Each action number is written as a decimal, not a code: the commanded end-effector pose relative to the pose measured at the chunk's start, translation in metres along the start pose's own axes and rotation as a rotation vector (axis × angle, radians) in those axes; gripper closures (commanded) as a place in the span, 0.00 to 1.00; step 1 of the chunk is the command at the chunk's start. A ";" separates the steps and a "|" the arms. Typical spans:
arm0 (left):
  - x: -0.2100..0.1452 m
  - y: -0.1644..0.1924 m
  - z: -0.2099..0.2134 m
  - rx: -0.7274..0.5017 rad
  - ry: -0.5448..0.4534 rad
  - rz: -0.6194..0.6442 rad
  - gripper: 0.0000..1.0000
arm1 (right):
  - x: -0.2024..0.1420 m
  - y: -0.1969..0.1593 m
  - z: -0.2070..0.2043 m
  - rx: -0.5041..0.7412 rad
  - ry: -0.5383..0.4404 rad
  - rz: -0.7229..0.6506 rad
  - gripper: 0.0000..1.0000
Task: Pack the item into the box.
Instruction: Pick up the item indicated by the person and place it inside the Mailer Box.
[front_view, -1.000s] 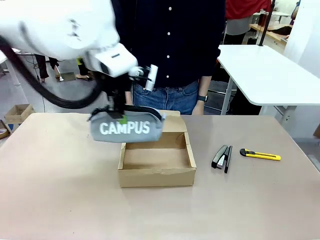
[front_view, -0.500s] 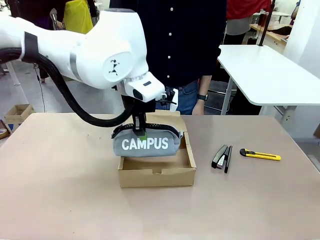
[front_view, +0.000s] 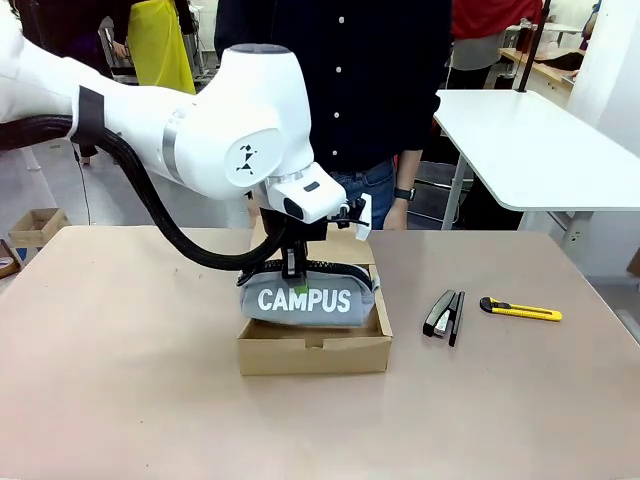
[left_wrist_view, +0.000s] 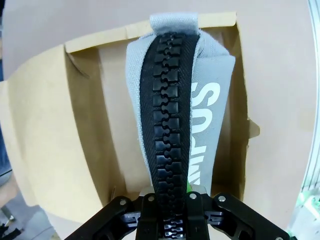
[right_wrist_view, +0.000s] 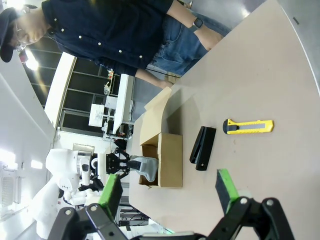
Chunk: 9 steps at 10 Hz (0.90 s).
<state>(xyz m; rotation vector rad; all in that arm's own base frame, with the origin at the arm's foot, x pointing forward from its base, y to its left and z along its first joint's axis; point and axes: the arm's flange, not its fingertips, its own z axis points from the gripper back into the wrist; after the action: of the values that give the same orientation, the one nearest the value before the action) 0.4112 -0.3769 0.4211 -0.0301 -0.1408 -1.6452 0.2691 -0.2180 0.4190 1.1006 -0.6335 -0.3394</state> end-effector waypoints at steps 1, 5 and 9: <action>0.010 0.002 -0.020 -0.009 0.029 0.014 0.92 | 0.002 -0.001 -0.002 0.024 -0.020 0.028 0.00; 0.015 0.005 -0.059 -0.084 0.012 0.025 0.92 | 0.002 -0.001 -0.002 0.024 -0.020 0.028 0.00; 0.014 0.006 -0.069 -0.113 -0.003 0.061 0.92 | 0.002 -0.001 -0.002 0.024 -0.020 0.028 0.00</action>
<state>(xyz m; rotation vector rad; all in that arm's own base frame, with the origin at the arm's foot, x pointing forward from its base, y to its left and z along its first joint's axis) 0.4245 -0.3978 0.3699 -0.0809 -0.0588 -1.6307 0.2691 -0.2180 0.4189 1.1008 -0.6334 -0.3389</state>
